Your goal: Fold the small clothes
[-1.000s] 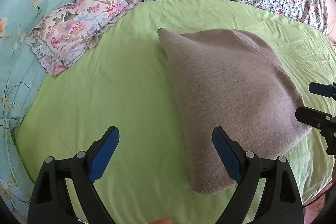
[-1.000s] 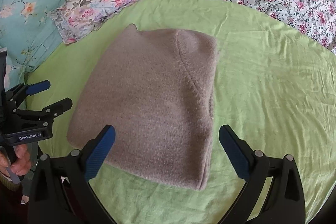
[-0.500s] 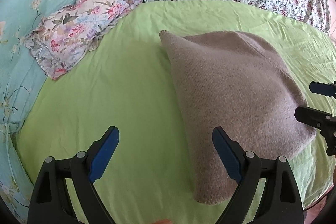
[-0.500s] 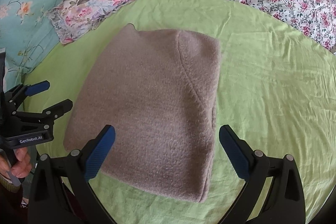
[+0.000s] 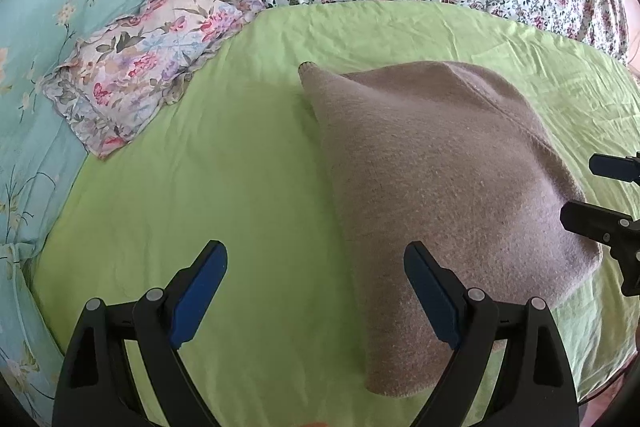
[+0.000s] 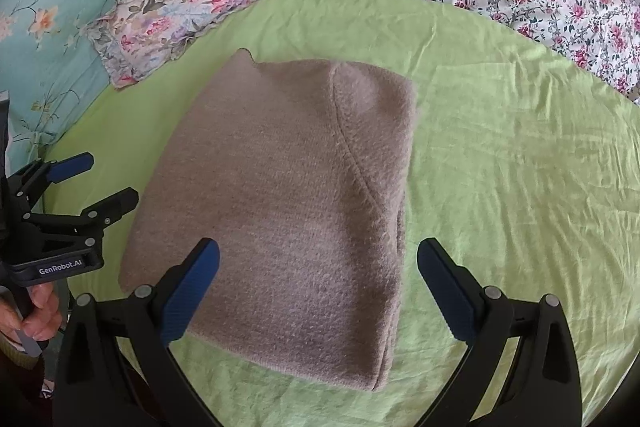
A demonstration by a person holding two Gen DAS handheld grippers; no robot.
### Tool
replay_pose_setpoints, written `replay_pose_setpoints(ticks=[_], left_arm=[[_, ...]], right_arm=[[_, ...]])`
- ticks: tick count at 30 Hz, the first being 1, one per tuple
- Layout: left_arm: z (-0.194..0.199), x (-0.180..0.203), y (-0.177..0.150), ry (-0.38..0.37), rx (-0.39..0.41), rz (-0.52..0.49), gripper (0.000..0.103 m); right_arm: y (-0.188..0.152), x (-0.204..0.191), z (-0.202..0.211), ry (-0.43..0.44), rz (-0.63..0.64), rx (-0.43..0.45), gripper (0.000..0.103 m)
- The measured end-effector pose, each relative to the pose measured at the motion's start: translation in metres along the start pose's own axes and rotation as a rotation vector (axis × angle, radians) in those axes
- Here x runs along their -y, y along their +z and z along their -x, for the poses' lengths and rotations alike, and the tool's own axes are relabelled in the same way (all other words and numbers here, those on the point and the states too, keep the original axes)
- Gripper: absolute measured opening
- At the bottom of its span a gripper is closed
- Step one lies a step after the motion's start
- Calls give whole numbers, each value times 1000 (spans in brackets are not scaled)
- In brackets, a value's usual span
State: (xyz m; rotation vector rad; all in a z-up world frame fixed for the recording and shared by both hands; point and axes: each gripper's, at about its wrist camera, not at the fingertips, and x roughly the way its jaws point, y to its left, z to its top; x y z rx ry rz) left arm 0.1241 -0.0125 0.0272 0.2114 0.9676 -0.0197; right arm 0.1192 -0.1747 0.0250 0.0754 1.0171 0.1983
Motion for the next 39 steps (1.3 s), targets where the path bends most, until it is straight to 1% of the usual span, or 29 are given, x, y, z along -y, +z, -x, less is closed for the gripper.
replay_pose_setpoints(ticks=[39], left_arm=[[12,4,3,1,22,-23,91]], right_arm=[[4,-3,13,3,-1,28,99]])
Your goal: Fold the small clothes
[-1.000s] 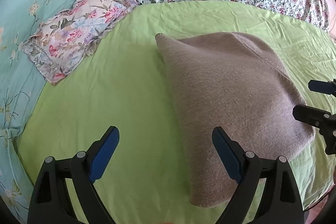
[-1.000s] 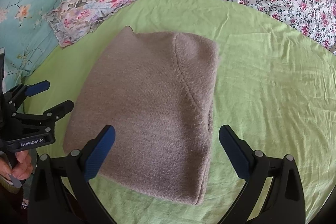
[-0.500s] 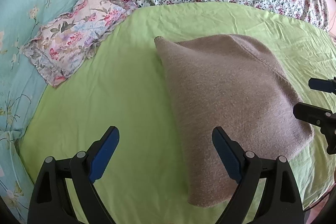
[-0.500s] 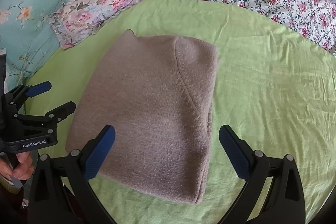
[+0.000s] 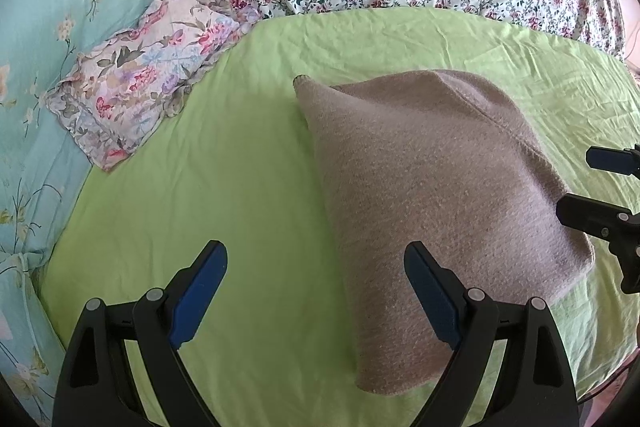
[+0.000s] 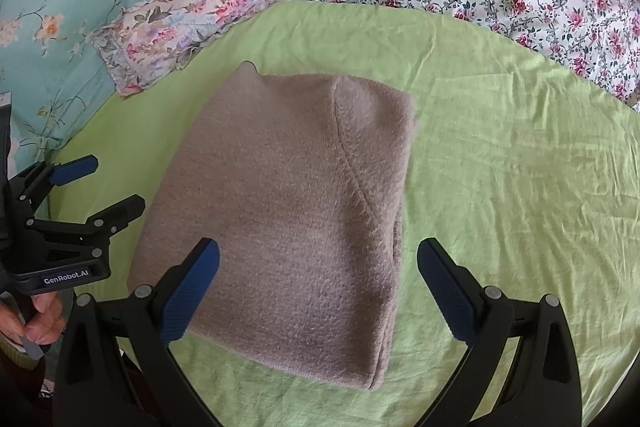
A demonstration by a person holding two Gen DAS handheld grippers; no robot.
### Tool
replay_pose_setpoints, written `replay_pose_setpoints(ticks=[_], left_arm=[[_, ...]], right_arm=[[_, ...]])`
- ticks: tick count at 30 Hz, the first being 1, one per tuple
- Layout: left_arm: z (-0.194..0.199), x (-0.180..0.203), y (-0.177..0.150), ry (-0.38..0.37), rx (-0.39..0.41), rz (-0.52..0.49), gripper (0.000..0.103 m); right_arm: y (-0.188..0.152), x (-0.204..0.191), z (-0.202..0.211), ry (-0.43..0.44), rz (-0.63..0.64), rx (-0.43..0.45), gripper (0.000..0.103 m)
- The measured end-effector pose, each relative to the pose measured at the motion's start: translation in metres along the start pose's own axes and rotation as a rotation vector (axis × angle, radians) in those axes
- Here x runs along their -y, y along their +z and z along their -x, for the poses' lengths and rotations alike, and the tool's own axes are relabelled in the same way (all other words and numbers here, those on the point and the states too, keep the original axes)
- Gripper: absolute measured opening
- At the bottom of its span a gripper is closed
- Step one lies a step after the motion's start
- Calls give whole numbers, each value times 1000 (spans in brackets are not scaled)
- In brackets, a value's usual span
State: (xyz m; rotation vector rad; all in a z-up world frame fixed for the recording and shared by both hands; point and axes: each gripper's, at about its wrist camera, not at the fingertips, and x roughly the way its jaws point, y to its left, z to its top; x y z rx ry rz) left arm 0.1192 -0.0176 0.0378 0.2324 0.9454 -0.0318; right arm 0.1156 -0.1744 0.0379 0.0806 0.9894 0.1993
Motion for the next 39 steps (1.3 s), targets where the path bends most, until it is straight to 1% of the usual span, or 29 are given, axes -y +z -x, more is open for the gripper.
replay_pose_setpoints(ticks=[39], left_arm=[[-2,-5,7,9,6,-2,91]], right_arm=[[5,0,0,3,-3,5,99]])
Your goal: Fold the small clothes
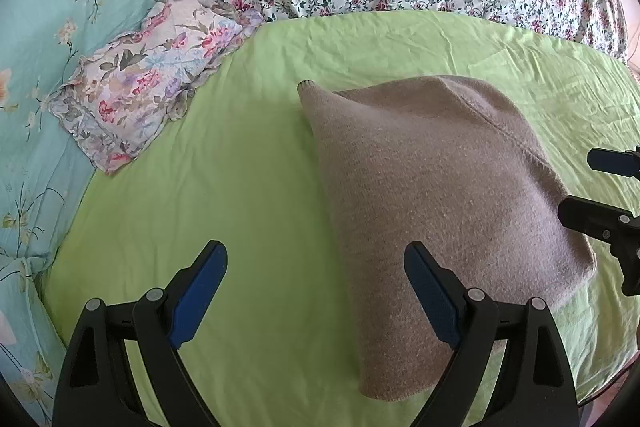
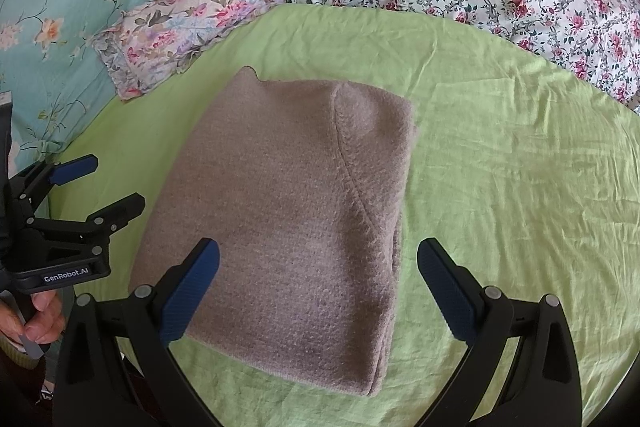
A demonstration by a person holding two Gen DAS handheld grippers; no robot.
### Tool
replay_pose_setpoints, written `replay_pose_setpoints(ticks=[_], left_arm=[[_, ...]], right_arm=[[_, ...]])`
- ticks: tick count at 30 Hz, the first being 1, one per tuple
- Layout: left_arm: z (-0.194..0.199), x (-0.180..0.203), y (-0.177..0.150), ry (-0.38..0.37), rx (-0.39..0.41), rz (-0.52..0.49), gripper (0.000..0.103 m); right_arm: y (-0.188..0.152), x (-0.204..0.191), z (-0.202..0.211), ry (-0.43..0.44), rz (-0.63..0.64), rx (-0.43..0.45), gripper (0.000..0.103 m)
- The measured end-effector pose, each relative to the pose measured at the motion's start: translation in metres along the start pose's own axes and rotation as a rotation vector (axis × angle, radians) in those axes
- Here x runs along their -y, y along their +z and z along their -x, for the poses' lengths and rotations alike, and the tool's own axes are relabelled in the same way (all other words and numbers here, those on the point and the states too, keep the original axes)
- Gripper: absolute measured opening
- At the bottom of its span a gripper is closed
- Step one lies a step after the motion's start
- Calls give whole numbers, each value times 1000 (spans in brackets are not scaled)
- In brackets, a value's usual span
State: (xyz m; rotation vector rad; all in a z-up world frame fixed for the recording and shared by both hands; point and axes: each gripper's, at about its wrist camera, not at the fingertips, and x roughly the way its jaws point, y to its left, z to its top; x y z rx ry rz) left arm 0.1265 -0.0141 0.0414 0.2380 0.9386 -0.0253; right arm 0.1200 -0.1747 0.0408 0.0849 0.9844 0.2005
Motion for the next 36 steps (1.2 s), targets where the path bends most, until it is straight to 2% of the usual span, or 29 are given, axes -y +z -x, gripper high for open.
replay_pose_setpoints(ticks=[36], left_arm=[[-2,0,3,-24,-15,0,91]], right_arm=[[2,-1,0,1,14,0,99]])
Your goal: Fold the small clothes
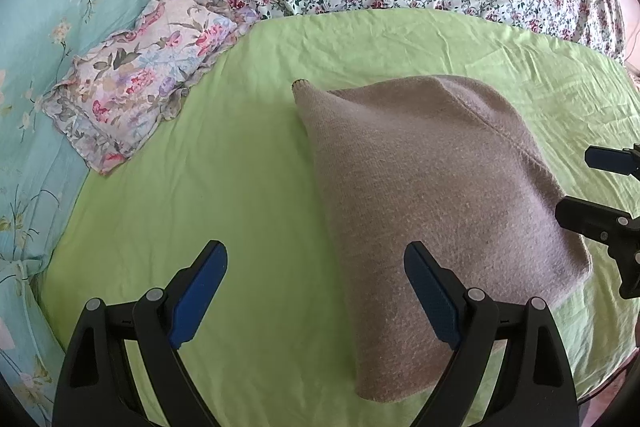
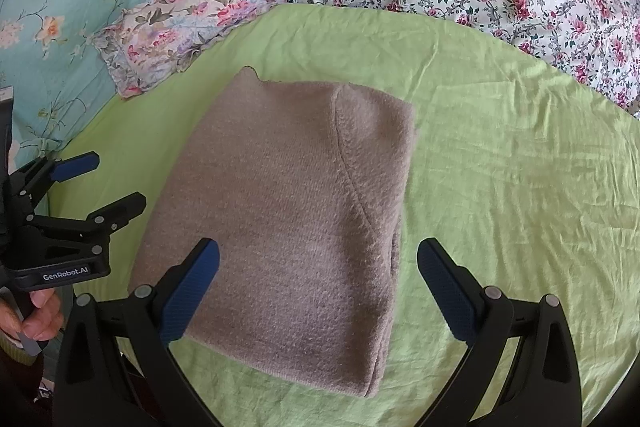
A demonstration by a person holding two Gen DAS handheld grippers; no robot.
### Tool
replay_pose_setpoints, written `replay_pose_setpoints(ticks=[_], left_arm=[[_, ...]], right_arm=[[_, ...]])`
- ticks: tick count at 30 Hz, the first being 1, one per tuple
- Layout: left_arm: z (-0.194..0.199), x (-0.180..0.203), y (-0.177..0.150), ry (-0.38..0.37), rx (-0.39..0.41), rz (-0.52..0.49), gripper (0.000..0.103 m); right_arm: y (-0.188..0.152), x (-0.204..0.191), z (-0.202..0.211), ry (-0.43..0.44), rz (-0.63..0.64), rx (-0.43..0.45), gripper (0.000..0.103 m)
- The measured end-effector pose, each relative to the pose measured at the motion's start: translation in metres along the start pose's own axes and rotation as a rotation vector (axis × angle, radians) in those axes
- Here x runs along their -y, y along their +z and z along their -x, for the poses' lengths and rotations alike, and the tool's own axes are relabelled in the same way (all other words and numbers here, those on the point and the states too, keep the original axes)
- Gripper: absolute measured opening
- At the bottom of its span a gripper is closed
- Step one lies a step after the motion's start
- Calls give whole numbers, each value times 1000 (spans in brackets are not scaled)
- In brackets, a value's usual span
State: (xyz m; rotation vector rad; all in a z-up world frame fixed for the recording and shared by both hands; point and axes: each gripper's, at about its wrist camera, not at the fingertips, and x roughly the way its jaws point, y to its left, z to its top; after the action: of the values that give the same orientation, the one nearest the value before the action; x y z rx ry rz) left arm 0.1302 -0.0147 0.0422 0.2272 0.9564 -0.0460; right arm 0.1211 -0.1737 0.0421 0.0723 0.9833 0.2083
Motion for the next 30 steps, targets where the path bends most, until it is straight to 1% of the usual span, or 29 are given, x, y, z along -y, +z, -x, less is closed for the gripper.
replay_pose_setpoints(ticks=[9,15,18,24,30], left_arm=[[-3,2,6,15,-1,-9,91],[-4,4,9,11,-2,-12,91],[-6,4,13,-7,-12,-19,91],[-9,-6,23,-31,-10,13,91],[-11,-9,28,-20,-5,24,91]], right_arm=[[6,7,1,0,5,1,99],[6,7,1,0,4,1,99],[9,9,0,0,5,2,99],[17,15,-2,-5,7,6,99],[17,20,-8,8,-6,-3,99]])
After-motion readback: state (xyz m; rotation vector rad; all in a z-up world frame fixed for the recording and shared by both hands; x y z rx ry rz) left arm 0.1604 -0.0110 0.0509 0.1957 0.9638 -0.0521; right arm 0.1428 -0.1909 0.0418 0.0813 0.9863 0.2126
